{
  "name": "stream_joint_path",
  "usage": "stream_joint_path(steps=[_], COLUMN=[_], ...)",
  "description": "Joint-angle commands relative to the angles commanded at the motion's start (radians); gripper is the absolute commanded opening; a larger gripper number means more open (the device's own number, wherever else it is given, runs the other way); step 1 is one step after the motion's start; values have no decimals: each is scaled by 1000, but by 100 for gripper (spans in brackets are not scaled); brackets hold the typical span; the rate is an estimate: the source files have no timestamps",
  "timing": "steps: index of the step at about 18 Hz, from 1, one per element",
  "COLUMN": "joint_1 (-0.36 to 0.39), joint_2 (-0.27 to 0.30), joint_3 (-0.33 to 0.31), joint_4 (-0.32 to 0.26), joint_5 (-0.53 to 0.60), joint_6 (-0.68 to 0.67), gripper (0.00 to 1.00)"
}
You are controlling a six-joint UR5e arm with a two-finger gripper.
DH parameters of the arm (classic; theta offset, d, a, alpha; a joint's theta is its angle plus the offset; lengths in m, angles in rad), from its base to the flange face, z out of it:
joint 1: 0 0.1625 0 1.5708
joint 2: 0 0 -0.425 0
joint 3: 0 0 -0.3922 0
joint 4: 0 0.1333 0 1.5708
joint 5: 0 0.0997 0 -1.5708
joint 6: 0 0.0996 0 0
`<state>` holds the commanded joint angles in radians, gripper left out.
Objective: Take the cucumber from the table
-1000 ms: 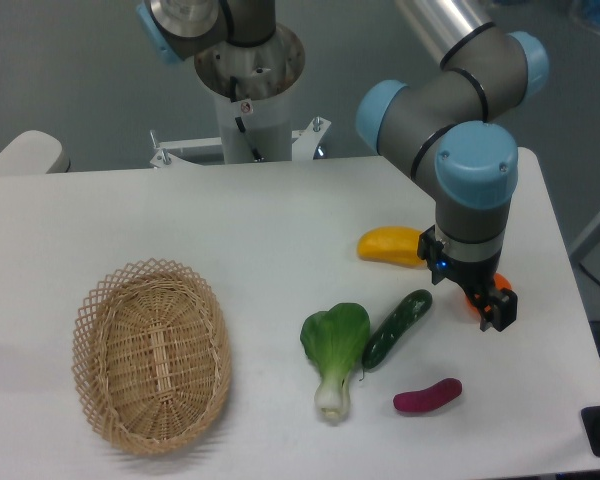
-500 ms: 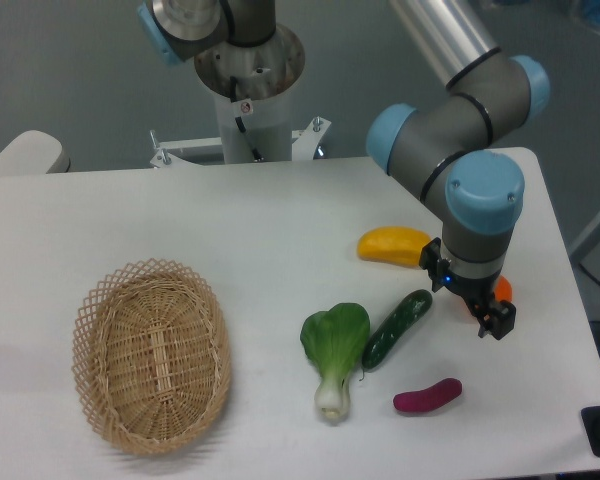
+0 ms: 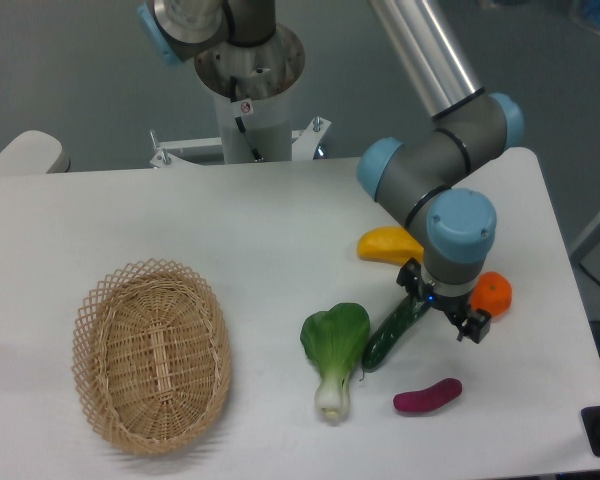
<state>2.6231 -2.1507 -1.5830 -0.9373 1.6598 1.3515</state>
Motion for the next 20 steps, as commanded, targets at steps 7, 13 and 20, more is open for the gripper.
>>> stream_joint_path(steps=[7,13,20], joint_1=[-8,-9,-8], joint_2=[5,5,11], joint_3=[-41,-37,-15], joint_4=[3,15,15], joint_5=[6,3,5], joint_6=[-28,-31,-12], gripper=[100,31,12])
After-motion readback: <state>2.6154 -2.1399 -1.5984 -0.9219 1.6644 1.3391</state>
